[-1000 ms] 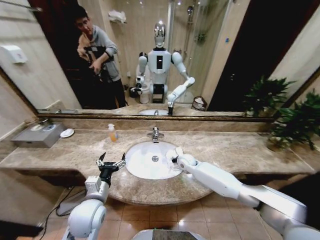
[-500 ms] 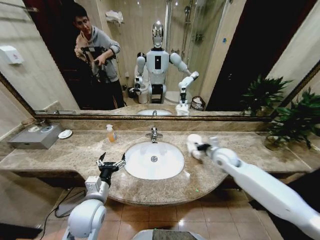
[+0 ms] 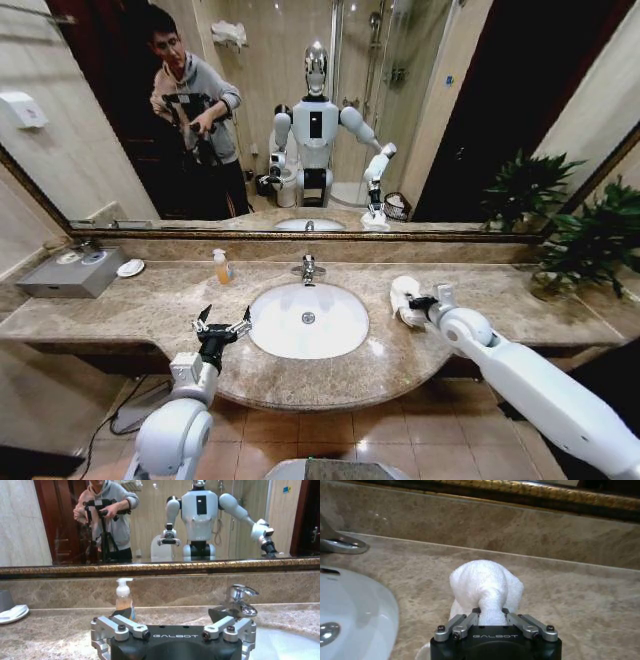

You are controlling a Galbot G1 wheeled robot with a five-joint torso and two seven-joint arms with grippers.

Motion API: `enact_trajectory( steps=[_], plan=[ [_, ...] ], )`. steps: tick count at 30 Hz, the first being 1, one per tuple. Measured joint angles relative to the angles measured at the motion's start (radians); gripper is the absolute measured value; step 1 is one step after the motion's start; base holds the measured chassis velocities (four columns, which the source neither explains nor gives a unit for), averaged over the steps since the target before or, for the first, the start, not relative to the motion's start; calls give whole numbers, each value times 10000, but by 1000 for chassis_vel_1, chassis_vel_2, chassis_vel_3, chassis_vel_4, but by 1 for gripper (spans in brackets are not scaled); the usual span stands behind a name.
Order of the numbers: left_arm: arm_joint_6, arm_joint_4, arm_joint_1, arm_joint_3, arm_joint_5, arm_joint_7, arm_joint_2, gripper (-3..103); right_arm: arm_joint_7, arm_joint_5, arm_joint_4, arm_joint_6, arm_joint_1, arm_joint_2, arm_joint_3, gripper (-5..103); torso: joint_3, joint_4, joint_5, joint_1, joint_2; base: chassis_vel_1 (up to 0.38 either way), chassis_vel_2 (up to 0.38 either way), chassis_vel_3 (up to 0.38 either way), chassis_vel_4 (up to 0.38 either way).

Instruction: Pick up the towel from the sink counter and wipe the mirror surface.

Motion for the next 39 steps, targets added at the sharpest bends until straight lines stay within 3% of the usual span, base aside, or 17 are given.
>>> enact_trajectory(
  steps=[8,21,27,31,35,37,38,39],
  plan=[
    [0,0,0,0,0,0,0,100,63,-85,-511,398,114,631,-412,12,1,0,1,0,0,0,0,0,0],
    [0,0,0,0,0,0,0,100,-21,246,-7,542,-499,565,256,14,0,-2,1,0,0,0,0,0,0],
    [0,0,0,0,0,0,0,100,-499,90,143,1259,-1084,533,678,26,0,-3,0,0,0,0,0,0,0],
    [0,0,0,0,0,0,0,100,-573,-84,171,1682,-1259,529,769,47,0,-1,0,0,0,0,0,0,0],
    [0,0,0,0,0,0,0,100,-642,-409,211,2044,-1394,518,896,57,0,-1,1,0,0,0,0,0,0],
    [0,0,0,0,0,0,1,100,-914,-1504,252,2901,-1752,551,1219,68,0,-1,0,0,0,0,0,0,0],
    [0,0,0,1,0,0,1,100,-1269,-2528,354,3516,-2130,633,1594,74,0,-1,0,0,0,0,0,0,0],
    [0,0,0,1,0,0,1,100,-1269,-2528,354,3516,-2130,633,1594,74,0,-1,0,0,0,0,0,0,0]
  ],
)
